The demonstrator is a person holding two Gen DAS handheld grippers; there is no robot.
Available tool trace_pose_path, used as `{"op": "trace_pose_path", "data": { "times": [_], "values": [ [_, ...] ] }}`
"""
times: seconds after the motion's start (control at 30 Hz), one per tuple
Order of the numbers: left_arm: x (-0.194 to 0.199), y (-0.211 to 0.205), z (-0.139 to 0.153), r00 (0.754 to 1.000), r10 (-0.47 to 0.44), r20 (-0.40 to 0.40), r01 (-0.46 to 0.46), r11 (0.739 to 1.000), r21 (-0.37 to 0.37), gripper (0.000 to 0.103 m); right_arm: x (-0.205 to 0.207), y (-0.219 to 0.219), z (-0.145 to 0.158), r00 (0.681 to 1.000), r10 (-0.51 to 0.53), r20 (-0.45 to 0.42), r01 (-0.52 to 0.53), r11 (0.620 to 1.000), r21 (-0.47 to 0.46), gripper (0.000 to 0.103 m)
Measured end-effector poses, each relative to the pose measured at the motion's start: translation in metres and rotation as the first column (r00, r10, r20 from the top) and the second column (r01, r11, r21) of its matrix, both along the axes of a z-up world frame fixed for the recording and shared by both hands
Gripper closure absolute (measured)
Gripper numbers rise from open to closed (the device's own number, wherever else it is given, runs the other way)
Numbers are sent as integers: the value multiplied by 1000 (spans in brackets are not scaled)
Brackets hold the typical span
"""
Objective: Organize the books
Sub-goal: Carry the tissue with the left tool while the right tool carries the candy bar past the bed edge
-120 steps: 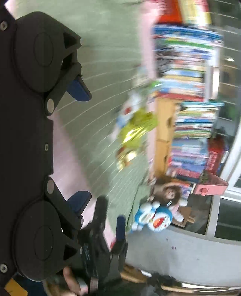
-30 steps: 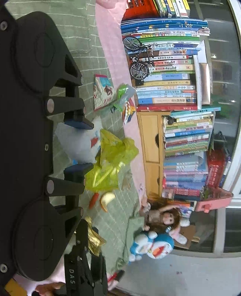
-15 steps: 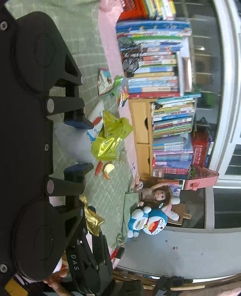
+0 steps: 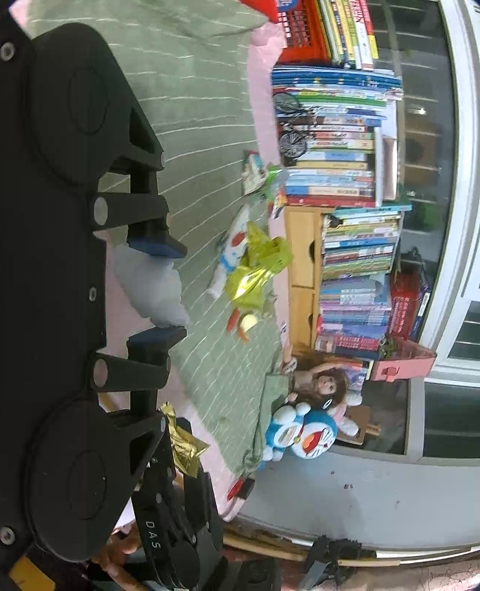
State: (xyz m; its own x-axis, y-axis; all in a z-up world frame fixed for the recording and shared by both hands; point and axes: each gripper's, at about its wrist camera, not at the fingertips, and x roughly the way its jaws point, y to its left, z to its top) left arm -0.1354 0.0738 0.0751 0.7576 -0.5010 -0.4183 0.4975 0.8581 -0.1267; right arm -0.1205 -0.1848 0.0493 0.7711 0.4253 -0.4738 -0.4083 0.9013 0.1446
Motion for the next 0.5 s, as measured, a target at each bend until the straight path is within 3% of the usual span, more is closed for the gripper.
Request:
{"op": "trace_pose_path", "data": {
  "times": [0.13,0.3,0.5],
  "values": [
    [-26,-7,-3,1000,-4,15,4,999,47,65,-16,6,-5,999,28,-19,-28,1000,-9,45],
    [-51,-10,-11,999,-34,-32,34,999,6,65,-32,13,-17,998,42,-56,-42,999,3,45],
    [-71,-16,-28,999,-1,-43,3,999,48,65,-42,17,-30,993,46,-105,-49,999,-18,45]
  ]
}}
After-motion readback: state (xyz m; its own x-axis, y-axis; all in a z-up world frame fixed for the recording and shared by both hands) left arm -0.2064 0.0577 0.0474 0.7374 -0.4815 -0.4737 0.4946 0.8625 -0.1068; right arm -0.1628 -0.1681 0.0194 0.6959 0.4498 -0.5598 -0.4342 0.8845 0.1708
